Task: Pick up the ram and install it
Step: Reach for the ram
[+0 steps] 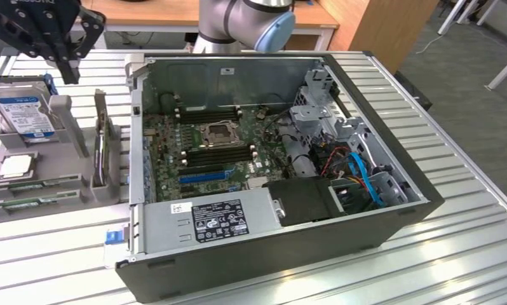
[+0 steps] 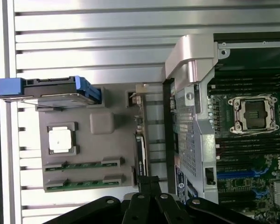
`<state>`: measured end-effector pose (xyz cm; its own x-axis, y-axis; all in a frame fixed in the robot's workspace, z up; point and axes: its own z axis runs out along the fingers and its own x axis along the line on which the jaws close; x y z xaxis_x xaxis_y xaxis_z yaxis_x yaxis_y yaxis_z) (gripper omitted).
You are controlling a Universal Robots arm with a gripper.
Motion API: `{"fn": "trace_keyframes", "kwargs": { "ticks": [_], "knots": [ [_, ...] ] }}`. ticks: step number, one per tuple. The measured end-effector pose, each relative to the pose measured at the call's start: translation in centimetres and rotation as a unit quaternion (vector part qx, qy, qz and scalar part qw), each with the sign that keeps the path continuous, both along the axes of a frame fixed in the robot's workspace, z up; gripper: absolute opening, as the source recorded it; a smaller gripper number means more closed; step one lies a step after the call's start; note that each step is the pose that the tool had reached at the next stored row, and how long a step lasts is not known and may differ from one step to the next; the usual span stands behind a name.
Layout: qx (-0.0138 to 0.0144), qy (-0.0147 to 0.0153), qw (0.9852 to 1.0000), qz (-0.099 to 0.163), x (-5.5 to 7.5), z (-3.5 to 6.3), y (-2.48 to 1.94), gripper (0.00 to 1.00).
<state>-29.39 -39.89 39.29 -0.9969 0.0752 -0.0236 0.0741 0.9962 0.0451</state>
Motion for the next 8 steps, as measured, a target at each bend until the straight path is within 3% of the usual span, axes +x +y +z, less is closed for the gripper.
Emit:
{"fn": "trace_keyframes", "kwargs": {
  "ticks": [8],
  "knots": [
    [0.0,0.0,1.0,0.0,-1.6,0.0,0.0,0.1]
  ]
}}
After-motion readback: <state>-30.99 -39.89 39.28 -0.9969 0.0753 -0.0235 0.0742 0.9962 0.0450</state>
